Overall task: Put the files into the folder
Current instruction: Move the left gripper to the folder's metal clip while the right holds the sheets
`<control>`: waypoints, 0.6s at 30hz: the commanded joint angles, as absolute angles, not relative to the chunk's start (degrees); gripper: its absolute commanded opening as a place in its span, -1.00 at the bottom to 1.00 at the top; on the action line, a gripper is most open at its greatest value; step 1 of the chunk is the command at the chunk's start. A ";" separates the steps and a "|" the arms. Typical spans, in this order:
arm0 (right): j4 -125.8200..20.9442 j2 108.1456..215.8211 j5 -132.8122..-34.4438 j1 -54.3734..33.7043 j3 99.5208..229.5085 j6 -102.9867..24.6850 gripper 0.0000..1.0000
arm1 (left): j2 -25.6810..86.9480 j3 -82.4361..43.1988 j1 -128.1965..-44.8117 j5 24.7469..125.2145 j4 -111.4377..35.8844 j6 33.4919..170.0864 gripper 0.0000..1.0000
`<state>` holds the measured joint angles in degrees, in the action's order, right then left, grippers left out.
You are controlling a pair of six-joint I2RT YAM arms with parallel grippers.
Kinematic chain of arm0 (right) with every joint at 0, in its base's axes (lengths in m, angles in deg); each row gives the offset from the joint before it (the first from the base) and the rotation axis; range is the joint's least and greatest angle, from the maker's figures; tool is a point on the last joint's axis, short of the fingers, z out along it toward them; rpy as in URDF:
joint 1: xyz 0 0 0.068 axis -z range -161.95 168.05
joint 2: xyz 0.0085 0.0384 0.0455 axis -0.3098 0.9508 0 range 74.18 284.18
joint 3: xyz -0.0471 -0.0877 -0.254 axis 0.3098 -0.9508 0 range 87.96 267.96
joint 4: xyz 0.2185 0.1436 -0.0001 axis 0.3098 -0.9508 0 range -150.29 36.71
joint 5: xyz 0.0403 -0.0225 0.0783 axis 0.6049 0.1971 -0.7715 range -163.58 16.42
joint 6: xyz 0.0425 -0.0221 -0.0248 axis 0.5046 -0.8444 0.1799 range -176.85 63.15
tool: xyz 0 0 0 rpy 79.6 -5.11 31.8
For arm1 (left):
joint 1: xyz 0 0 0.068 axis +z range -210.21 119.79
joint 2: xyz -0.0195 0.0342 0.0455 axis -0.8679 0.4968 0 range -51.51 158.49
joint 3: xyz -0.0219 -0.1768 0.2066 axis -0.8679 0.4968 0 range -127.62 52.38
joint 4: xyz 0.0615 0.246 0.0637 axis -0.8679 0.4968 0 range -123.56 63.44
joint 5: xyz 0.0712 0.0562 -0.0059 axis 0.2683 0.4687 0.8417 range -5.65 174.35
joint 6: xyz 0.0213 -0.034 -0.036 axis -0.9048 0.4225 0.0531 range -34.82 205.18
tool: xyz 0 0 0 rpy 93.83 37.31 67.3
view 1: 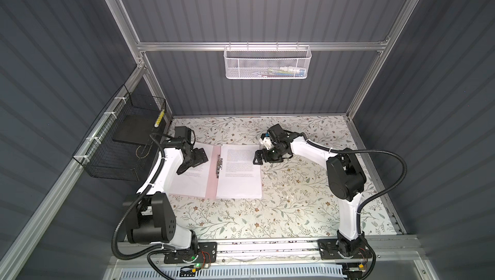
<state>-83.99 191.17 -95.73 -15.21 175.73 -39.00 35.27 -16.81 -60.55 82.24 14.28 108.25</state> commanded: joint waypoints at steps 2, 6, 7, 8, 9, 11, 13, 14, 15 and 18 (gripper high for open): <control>-77.19 188.36 -97.50 -15.30 169.90 -36.36 0.98 | 38.48 -14.89 -62.19 67.56 7.49 107.40 0.73; -73.98 186.46 -99.05 -15.22 166.59 -35.46 0.98 | 41.49 -12.71 -63.62 61.38 3.52 108.45 0.82; -73.48 186.10 -99.35 -15.15 166.00 -35.28 0.98 | 41.89 -12.10 -63.72 60.89 2.49 108.80 0.86; -73.12 185.67 -99.54 -15.11 165.29 -35.08 0.98 | 42.23 -11.80 -63.82 61.06 1.82 109.01 0.91; -72.81 185.20 -99.74 -15.09 164.71 -34.92 0.98 | 42.56 -11.83 -63.90 61.31 1.49 108.87 0.98; -71.50 184.04 -100.03 -14.98 163.05 -34.08 0.98 | 43.50 -11.97 -64.07 62.02 1.16 108.33 1.00; -70.17 182.92 -100.51 -14.61 161.36 -33.13 0.98 | 44.64 -11.66 -64.21 60.65 0.22 108.04 1.00; -69.43 182.52 -100.80 -14.33 160.52 -32.50 0.98 | 45.32 -11.60 -64.49 59.81 -0.10 108.07 1.00; -68.98 182.19 -100.78 -14.09 159.88 -31.92 0.98 | 45.85 -11.60 -64.94 59.50 -0.45 108.06 0.99; -68.63 181.57 -100.54 -13.38 158.53 -30.63 0.98 | 46.95 -11.70 -66.01 60.58 -0.90 108.16 1.00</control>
<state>-70.22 182.52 -99.77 -14.22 159.86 -32.67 45.81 -12.02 -64.90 62.13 0.03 108.49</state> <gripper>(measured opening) 0.989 0.997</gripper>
